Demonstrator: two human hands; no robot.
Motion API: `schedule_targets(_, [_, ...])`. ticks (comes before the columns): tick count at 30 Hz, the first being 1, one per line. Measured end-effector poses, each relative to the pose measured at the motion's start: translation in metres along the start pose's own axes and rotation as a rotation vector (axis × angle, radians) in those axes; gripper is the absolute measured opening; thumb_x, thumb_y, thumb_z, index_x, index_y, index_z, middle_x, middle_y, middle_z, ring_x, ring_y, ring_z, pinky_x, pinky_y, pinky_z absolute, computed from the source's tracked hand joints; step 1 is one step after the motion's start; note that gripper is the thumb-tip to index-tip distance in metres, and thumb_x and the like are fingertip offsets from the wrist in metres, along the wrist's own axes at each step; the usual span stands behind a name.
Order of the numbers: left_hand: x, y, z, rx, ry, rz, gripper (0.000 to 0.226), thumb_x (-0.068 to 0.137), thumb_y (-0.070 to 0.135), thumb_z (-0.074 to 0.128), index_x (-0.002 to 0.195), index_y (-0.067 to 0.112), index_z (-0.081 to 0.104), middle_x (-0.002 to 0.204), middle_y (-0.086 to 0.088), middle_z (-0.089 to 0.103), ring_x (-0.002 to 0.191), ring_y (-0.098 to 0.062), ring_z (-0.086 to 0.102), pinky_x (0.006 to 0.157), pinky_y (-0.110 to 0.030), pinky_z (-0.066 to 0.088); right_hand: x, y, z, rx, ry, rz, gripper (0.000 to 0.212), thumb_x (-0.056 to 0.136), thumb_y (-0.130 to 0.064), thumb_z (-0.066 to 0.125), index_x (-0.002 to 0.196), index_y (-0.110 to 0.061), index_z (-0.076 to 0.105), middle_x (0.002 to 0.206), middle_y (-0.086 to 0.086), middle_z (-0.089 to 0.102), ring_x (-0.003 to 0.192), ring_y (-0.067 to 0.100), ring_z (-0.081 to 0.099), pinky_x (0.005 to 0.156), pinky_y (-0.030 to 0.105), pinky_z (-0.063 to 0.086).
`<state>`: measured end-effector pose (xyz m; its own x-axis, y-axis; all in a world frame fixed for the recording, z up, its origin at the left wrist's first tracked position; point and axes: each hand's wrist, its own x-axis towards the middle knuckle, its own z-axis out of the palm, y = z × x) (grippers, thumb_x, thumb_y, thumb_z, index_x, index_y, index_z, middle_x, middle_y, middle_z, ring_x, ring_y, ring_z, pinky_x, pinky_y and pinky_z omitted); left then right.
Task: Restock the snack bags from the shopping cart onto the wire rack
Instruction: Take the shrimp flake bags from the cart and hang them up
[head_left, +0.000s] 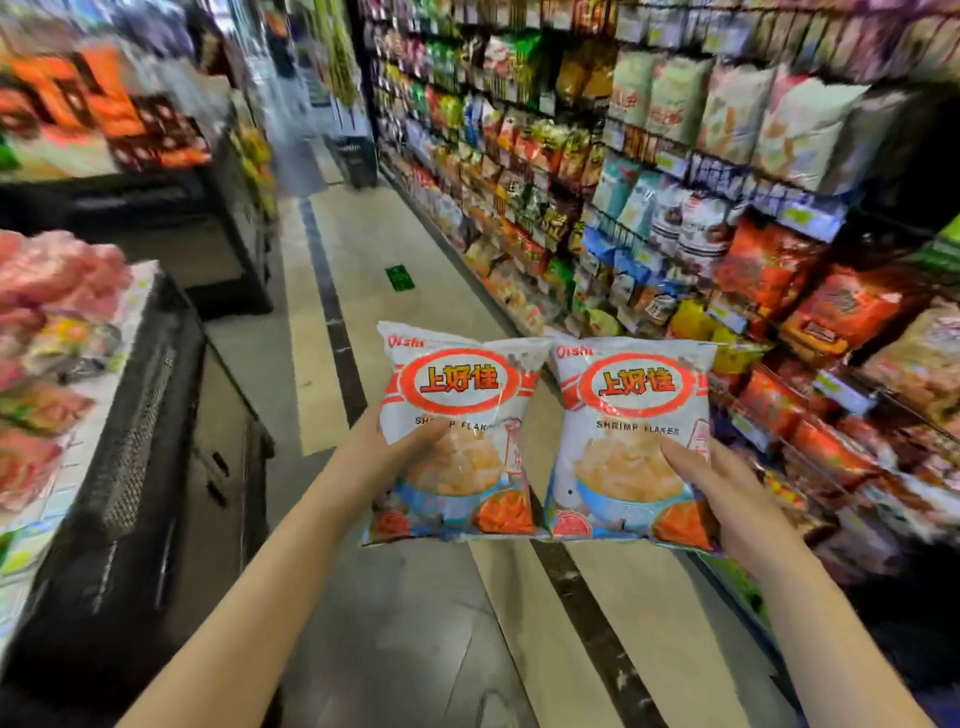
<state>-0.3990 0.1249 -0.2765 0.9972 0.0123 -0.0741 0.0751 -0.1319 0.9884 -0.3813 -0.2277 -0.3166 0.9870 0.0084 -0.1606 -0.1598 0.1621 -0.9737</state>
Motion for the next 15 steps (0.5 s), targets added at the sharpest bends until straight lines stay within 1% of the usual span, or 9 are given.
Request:
schedule_targets(1, [0.019,0.003,-0.004,0.012,-0.002,0.003,0.042,0.086,0.043,0.080,0.125,0.032,0.066,0.118,0.007,0.077,0.109,-0.016,0.074,0.099,-0.047,0.057,0.020,-0.001,0.003,0.009,-0.012,0.005,0.040,0.093,-0.025,0.066,0.132,-0.017,0.065,0.120,0.009,0.075,0.106,0.029,0.074,0.074,0.030,0.063])
schedule_targets(3, [0.057,0.007,-0.014,-0.003,-0.001,0.000,0.050,0.084,0.044,0.079,0.129,0.027,0.065,0.122,-0.001,0.076,0.112,-0.024,0.073,0.101,-0.053,0.056,0.056,-0.006,0.009,0.032,-0.025,0.010,0.042,0.091,-0.029,0.068,0.132,-0.019,0.065,0.121,0.008,0.075,0.108,0.030,0.074,0.080,0.036,0.064])
schedule_targets(5, [0.096,0.010,-0.021,-0.024,0.003,-0.016,0.055,0.085,0.045,0.081,0.132,0.024,0.063,0.123,-0.004,0.075,0.113,-0.028,0.073,0.102,-0.055,0.055,0.090,-0.017,0.015,0.041,-0.029,-0.003,0.038,0.092,-0.025,0.065,0.129,-0.018,0.067,0.116,0.008,0.077,0.104,0.029,0.075,0.077,0.035,0.064])
schedule_targets(6, [0.113,0.012,-0.024,-0.024,-0.002,-0.017,0.057,0.084,0.046,0.082,0.133,0.024,0.062,0.124,-0.004,0.075,0.113,-0.028,0.073,0.101,-0.055,0.055,0.107,-0.022,0.016,0.035,-0.031,-0.004,0.037,0.093,-0.024,0.065,0.129,-0.017,0.067,0.116,0.009,0.077,0.104,0.029,0.075,0.076,0.034,0.064])
schedule_targets(8, [0.147,0.015,-0.027,-0.015,0.006,-0.013,0.060,0.083,0.049,0.084,0.133,0.025,0.062,0.123,-0.003,0.075,0.111,-0.027,0.073,0.100,-0.054,0.056,0.138,-0.031,0.018,0.008,-0.032,0.000,0.041,0.092,-0.025,0.066,0.132,-0.016,0.065,0.119,0.010,0.076,0.107,0.030,0.074,0.081,0.036,0.064])
schedule_targets(11, [0.192,0.022,-0.030,0.020,-0.003,0.010,0.052,0.085,0.049,0.081,0.129,0.026,0.064,0.120,-0.001,0.076,0.107,-0.025,0.075,0.097,-0.052,0.058,0.180,-0.045,0.020,-0.007,-0.014,-0.010,0.053,0.084,-0.032,0.072,0.134,-0.016,0.064,0.121,0.008,0.075,0.112,0.028,0.072,0.087,0.035,0.062])
schedule_targets(12, [0.201,0.025,-0.030,0.030,-0.003,0.017,0.051,0.086,0.049,0.081,0.129,0.026,0.065,0.119,-0.001,0.076,0.106,-0.024,0.075,0.097,-0.052,0.058,0.188,-0.050,0.022,-0.016,-0.009,-0.019,0.055,0.081,-0.034,0.073,0.134,-0.018,0.064,0.121,0.006,0.075,0.113,0.028,0.072,0.090,0.037,0.062])
schedule_targets(14, [0.233,0.030,-0.028,0.031,-0.009,0.020,0.050,0.085,0.049,0.080,0.128,0.027,0.065,0.117,0.002,0.077,0.104,-0.021,0.076,0.096,-0.051,0.059,0.212,-0.057,0.022,-0.032,-0.006,-0.037,0.052,0.085,-0.033,0.072,0.135,-0.021,0.064,0.123,0.004,0.075,0.114,0.026,0.071,0.097,0.044,0.057])
schedule_targets(15, [0.250,0.033,-0.027,0.030,-0.020,0.019,0.049,0.085,0.049,0.079,0.127,0.027,0.064,0.116,0.003,0.077,0.102,-0.020,0.076,0.095,-0.050,0.059,0.223,-0.059,0.021,-0.040,0.001,-0.046,0.049,0.089,-0.030,0.070,0.137,-0.021,0.062,0.125,0.004,0.074,0.115,0.026,0.071,0.100,0.044,0.053])
